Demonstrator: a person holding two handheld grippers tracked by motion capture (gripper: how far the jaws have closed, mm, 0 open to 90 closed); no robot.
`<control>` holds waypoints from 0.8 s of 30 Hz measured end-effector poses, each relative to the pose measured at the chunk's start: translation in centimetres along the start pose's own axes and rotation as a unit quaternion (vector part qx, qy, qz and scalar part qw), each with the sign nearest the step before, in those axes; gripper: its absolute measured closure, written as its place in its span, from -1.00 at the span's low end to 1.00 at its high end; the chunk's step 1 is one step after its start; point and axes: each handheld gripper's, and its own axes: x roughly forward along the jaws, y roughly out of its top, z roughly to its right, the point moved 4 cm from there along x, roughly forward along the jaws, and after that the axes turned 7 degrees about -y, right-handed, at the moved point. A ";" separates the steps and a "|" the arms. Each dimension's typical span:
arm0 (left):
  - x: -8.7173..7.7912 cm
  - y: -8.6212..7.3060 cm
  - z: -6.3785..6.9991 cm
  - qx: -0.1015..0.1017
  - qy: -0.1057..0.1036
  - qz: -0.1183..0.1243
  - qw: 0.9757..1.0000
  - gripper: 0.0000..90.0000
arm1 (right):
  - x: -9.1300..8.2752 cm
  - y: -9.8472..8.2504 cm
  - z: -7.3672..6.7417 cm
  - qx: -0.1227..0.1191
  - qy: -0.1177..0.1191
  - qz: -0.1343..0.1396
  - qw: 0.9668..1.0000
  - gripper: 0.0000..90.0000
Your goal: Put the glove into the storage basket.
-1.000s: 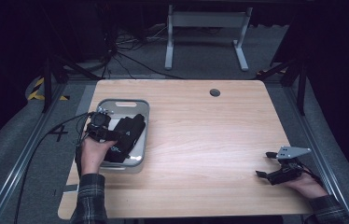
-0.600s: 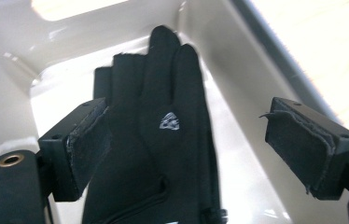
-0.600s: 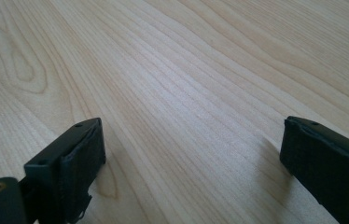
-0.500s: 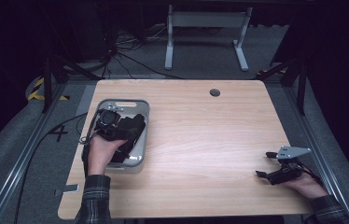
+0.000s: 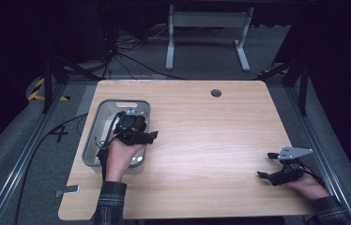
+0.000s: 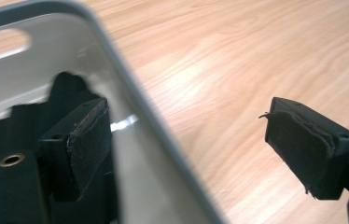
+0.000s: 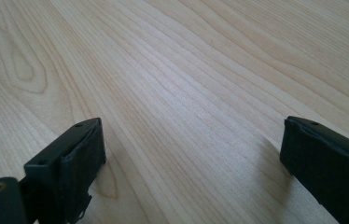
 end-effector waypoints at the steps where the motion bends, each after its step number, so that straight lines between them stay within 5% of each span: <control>1: 0.3 0.1 0.6 0.003 -0.003 0.002 1.000 -0.66 | 0.0 0.0 0.0 0.000 0.000 0.000 1.000 -0.83; 14: 3.9 -0.7 7.1 0.052 -0.050 0.014 0.997 -0.66 | 0.0 0.0 0.0 0.000 0.000 0.000 1.000 -0.83; 24: 6.7 -3.2 10.2 0.075 -0.073 -0.001 0.994 -0.66 | 0.0 0.0 0.0 0.000 0.000 0.000 1.000 -0.83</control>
